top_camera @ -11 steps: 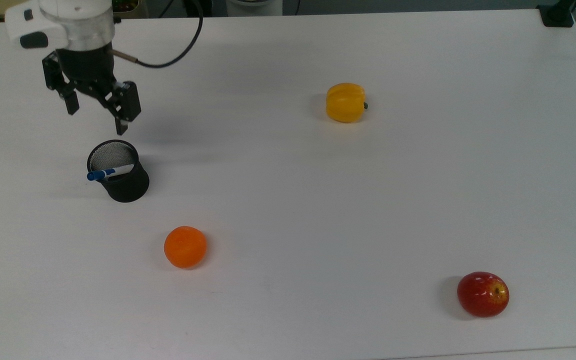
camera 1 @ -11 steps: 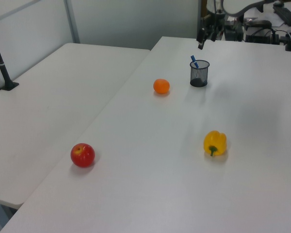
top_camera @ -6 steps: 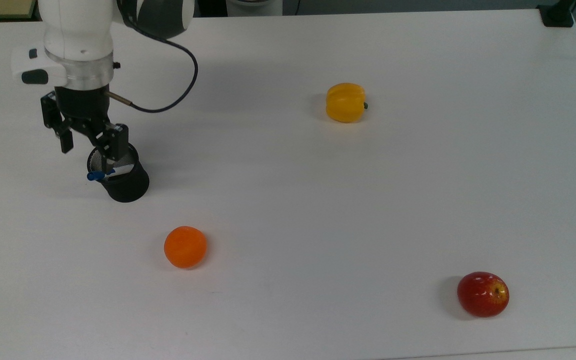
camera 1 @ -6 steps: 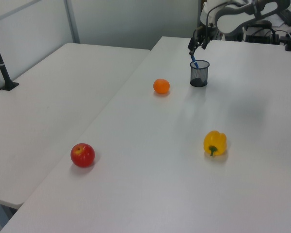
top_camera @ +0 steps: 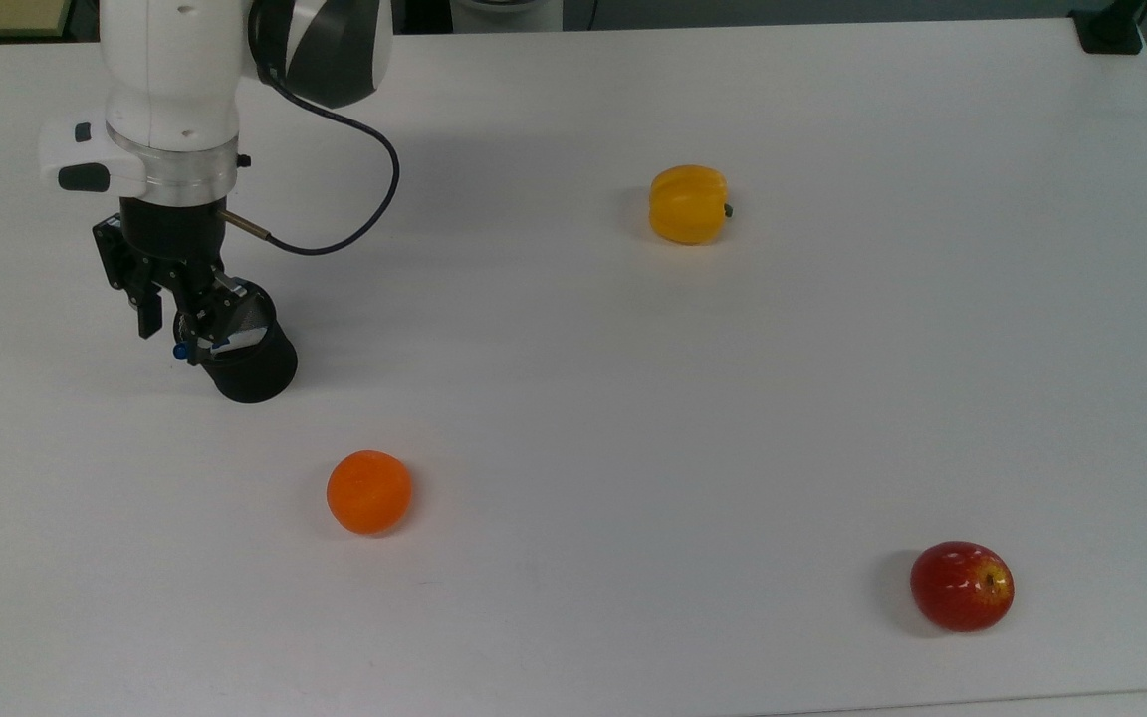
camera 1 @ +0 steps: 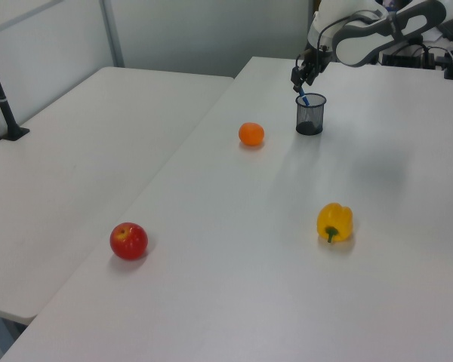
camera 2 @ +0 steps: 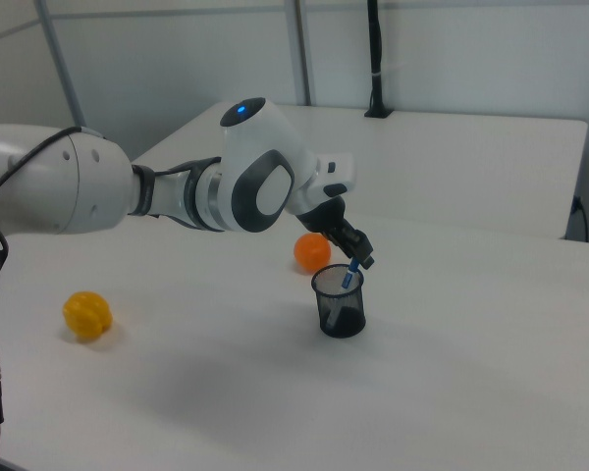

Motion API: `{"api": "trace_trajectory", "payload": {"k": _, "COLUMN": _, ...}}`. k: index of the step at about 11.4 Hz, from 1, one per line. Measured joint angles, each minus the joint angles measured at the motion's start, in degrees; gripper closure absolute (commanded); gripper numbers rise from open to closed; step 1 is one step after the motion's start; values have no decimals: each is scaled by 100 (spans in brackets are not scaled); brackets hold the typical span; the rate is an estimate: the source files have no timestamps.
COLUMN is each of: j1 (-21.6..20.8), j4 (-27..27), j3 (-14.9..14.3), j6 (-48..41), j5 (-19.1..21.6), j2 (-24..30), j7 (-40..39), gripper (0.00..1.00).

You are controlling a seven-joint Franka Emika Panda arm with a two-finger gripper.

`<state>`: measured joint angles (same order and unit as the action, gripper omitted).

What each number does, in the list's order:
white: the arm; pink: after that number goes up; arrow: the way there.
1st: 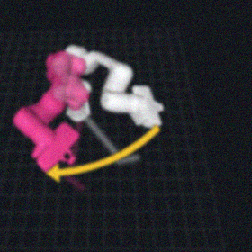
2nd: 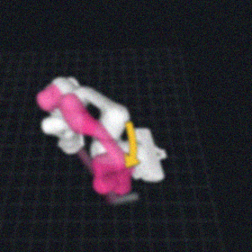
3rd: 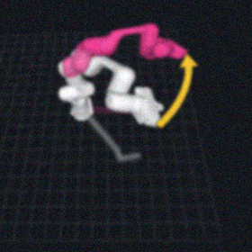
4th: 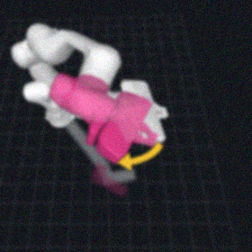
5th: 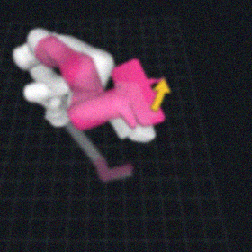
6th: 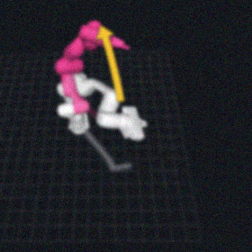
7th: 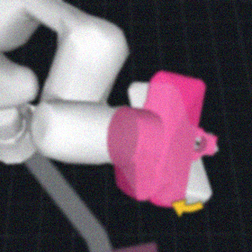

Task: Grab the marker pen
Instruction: 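Lower the open gripper over the blue-capped marker in the cup, then close the gripper on the marker and lift it out of the cup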

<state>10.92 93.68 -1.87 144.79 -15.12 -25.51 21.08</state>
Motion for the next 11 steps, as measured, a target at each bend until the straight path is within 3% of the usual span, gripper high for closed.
{"api": "trace_trajectory", "payload": {"k": 6, "j1": -26, "j4": -1, "j3": 3, "j6": 111, "j5": -169, "j2": -93, "j7": 228, "gripper": 83}}
{"api": "trace_trajectory", "payload": {"k": 11, "j1": -58, "j4": -39, "j3": 4, "j6": 111, "j5": -169, "j2": -92, "j7": 267, "gripper": 90}}
